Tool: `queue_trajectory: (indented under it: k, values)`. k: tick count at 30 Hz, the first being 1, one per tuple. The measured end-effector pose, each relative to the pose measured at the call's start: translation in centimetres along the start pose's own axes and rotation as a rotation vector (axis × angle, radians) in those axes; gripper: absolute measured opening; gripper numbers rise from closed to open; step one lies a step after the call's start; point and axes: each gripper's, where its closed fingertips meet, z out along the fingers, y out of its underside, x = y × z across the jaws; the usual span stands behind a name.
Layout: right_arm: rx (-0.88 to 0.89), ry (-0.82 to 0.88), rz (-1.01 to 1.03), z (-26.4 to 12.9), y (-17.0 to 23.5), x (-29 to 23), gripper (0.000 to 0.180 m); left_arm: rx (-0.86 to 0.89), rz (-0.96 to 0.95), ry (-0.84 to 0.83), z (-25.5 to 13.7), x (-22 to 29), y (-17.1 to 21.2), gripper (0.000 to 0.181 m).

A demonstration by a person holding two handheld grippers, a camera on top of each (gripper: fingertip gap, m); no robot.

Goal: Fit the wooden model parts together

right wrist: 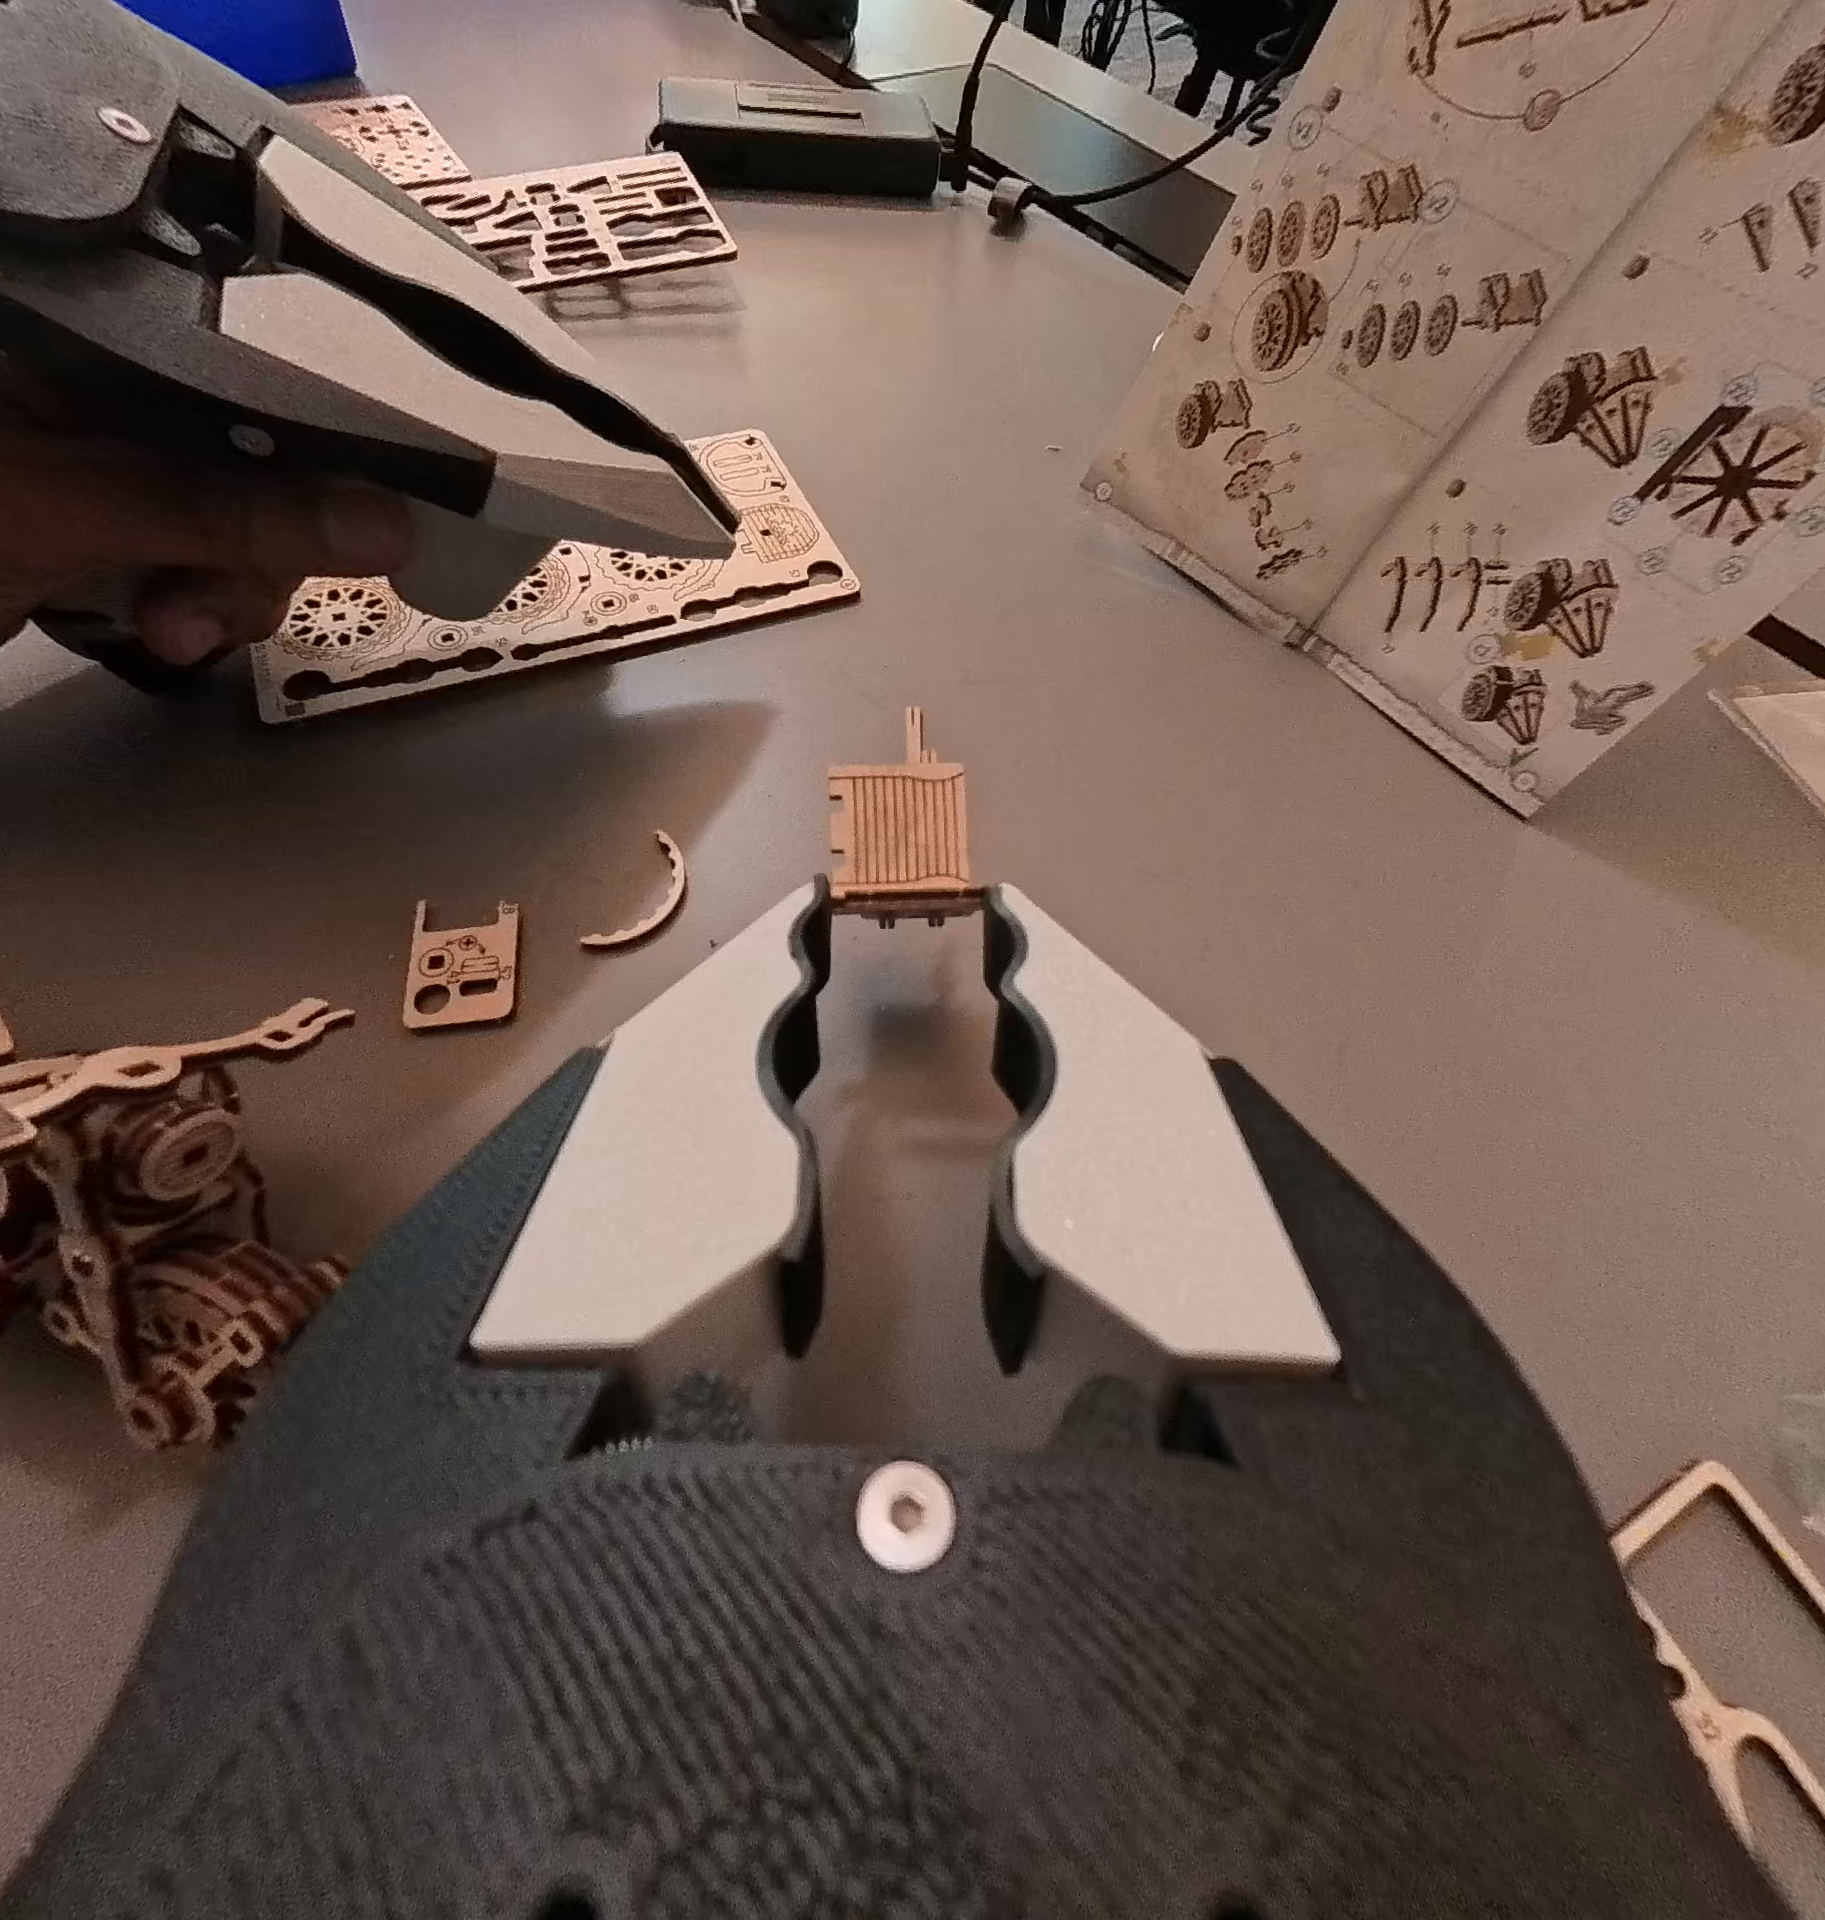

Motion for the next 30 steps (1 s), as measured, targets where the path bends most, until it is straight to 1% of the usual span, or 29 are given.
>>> queue_trajectory:
  k: [1, 27, 29, 30]
  values:
    - [0.000, 0.000, -0.001, -0.01, 0.00, -0.01, 0.029, 0.000, -0.001, 0.000, 0.01, -0.01, 0.00, 0.000]
    - [-0.005, -0.005, -0.004, 0.08, 0.08, -0.10, 0.029, -0.001, -0.018, -0.001, 0.01, -0.23, 0.05, 0.000]
    - [-0.007, -0.006, -0.005, 0.09, 0.10, -0.14, 0.029, 0.005, -0.028, -0.022, -0.07, -0.58, -0.01, 0.005]
    - [-0.007, -0.007, -0.006, 0.10, 0.11, -0.16, 0.029, 0.010, -0.039, -0.042, -0.14, -0.93, -0.07, 0.010]
